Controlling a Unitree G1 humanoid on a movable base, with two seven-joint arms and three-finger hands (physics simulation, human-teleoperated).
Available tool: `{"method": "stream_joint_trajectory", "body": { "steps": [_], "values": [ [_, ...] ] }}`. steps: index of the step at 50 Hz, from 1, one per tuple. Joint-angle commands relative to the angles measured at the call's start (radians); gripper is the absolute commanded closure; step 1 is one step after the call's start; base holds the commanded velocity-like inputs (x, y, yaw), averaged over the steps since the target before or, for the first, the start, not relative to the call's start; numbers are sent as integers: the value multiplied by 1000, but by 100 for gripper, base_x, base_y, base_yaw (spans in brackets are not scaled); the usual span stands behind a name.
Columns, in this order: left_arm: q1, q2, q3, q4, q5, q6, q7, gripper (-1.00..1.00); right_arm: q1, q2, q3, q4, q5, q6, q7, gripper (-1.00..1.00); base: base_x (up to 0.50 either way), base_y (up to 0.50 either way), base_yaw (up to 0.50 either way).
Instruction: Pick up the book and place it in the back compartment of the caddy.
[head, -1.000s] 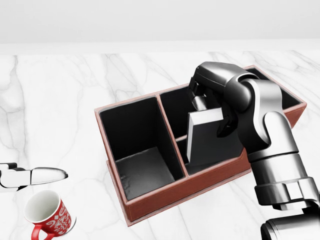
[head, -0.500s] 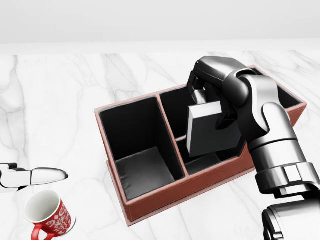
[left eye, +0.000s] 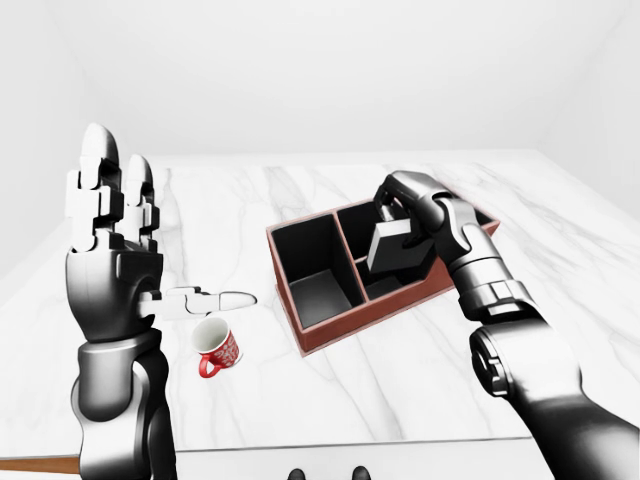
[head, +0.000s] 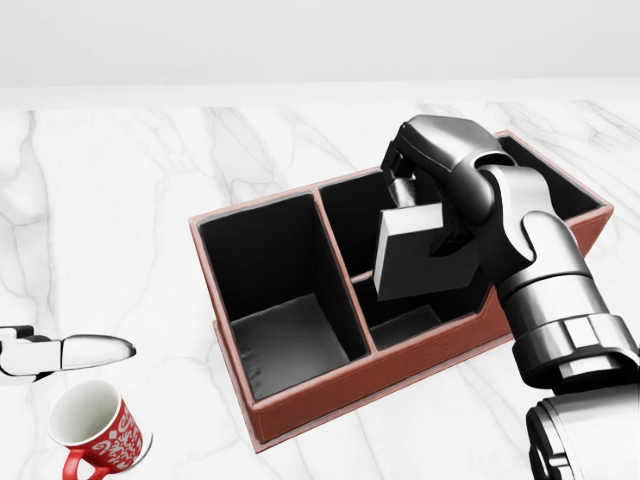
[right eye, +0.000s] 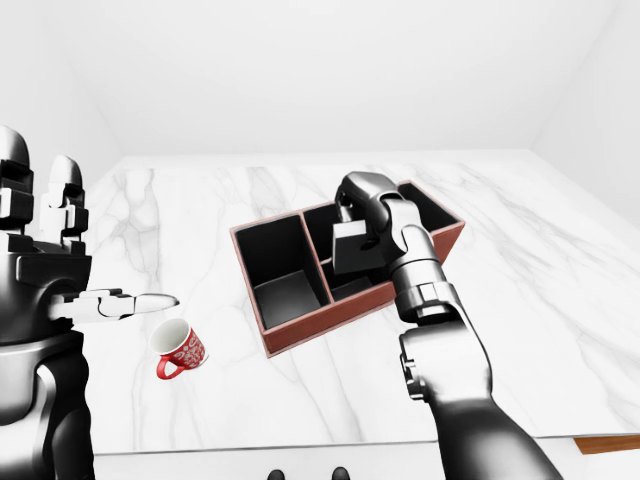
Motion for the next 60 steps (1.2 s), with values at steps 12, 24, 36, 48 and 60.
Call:
{"method": "stream_joint_trajectory", "body": {
  "steps": [12, 24, 36, 48, 60],
  "values": [
    [0, 1, 1, -1, 0, 0, -2, -99, -27, -5, 1, 160, 24, 0, -173, 100, 0, 0, 0],
    [1, -1, 0, -2, 3, 0, -3, -99, -31, 4, 14, 176, 9, 0, -192, 100, 0, 0, 0],
    [0, 1, 3, -8, -1, 0, -2, -99, -31, 11, 17, 178, -6, 0, -206, 100, 0, 0, 0],
    [-2, 2, 5, -6, -3, 0, -2, -99, -26, 21, 23, 197, -20, 0, -240, 100, 0, 0, 0],
    [0, 1, 3, -8, -3, 0, -1, -99, -12, 22, 31, 230, -41, 0, -286, 100, 0, 0, 0]
  ]
}}
